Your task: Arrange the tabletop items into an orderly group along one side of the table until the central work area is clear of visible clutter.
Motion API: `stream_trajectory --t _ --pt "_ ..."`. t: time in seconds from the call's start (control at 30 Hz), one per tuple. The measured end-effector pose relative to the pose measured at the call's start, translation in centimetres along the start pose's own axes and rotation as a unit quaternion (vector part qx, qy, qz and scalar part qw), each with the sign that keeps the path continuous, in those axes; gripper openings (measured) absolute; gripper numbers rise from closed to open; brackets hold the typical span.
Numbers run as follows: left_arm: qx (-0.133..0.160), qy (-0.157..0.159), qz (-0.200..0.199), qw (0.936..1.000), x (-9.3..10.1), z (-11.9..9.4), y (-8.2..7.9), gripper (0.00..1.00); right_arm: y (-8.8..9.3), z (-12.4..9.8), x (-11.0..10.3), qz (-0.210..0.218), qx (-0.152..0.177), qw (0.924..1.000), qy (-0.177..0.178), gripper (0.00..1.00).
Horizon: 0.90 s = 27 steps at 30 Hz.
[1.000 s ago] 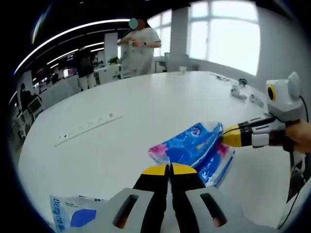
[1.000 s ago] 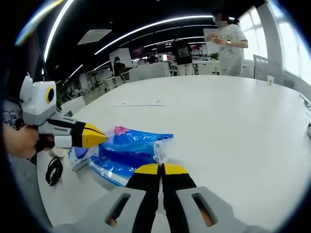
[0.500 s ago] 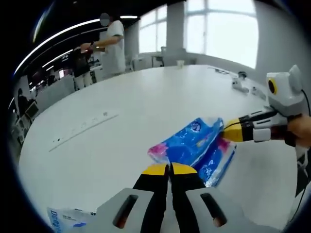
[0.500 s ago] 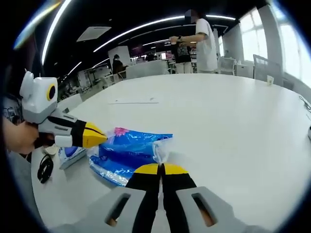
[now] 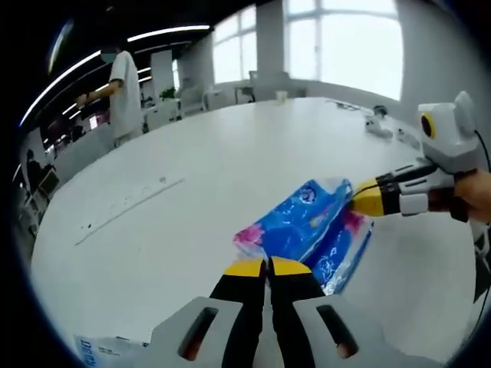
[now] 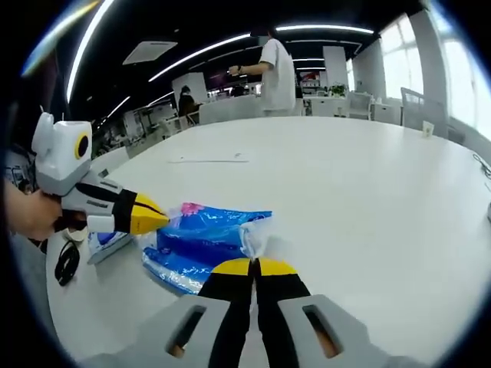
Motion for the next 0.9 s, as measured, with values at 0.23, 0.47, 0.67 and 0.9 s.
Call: stream_trajectory --t 0.23,0.47,0.67,0.9 --pt "0.0 -0.003 -0.004 1.0 0.1 0.3 0.2 0.0 0.2 0.1 0.3 0.0 0.0 1.0 0.003 0.0" --pt "0.001 0.001 -0.008 1.0 0.3 0.8 0.3 0.0 0.4 0.2 0.9 0.002 0.003 1.0 0.006 0.0" --pt "0.002 0.005 0.002 1.0 0.5 0.9 0.2 0.0 0.7 0.1 1.1 0.005 0.003 1.0 0.006 0.0" --pt "0.004 0.002 0.008 1.0 0.4 0.9 0.1 0.0 0.6 0.3 1.1 0.004 0.01 0.9999 0.005 0.0"
Point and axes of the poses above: the point that each gripper's makers call its tool centre point, and the gripper's own axes: z roughly forward along the fingers, x roughly to its right, y roughly out of its underside, the point moved 7 cm from there along -z, roughly backward along the fingers, and after that the axes turned 5 degrees about -z, right-handed, at the moved point
